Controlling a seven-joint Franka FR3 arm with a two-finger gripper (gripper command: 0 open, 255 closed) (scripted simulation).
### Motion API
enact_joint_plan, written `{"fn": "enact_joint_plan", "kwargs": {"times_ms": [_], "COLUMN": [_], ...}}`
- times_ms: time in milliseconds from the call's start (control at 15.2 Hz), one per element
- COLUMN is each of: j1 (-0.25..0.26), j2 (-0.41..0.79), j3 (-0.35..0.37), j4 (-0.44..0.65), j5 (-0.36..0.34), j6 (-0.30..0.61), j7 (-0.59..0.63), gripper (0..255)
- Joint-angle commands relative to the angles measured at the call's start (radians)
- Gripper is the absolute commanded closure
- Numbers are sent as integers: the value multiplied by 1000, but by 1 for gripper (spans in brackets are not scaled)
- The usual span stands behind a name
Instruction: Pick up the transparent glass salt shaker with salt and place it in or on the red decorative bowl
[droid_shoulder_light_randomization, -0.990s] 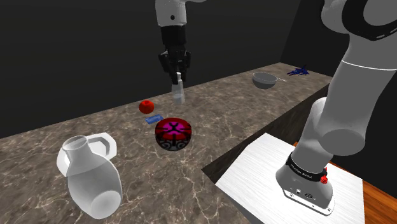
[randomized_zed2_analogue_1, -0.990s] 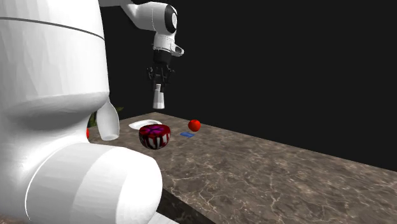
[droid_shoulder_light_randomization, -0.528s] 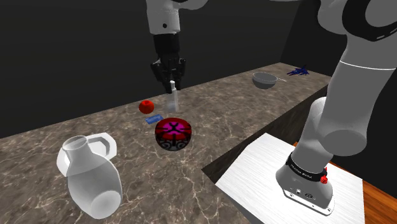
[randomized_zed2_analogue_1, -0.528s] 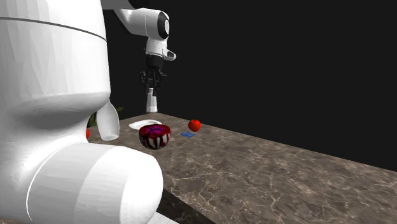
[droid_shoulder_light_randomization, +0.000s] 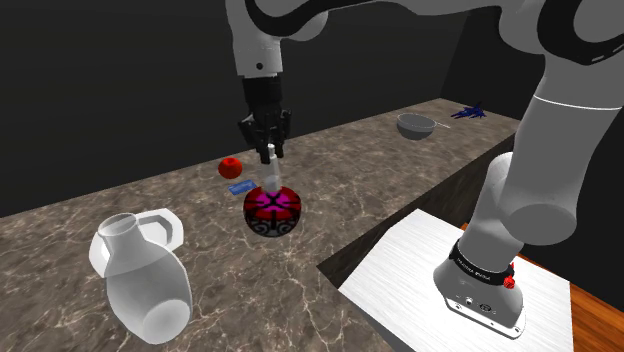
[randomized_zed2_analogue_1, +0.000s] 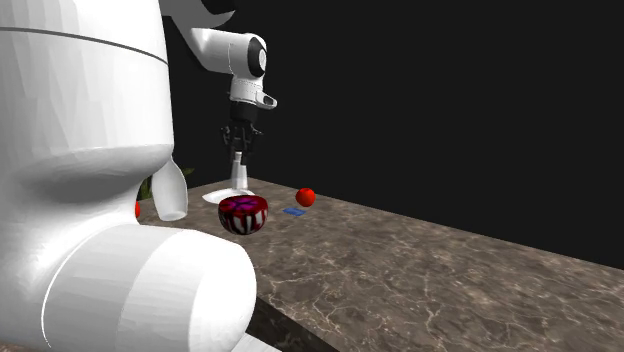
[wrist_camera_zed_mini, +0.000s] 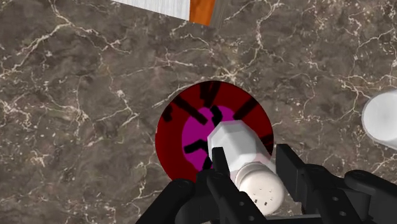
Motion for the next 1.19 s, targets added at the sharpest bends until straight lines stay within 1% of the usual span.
{"fn": "enact_joint_plan", "kwargs": {"times_ms": [0, 396, 924, 990, 1122], "j1": [0, 1, 1, 1, 1], "j2": [0, 13, 13, 13, 13], "j3": [0, 0, 0, 0, 0], "j4": [-27, -93, -93, -93, -93], "j5": [0, 0, 0, 0, 0], "j6": [28, 105, 105, 105, 105], "j7": [-4, -13, -13, -13, -13], "gripper": [255, 255, 255, 0, 0]}}
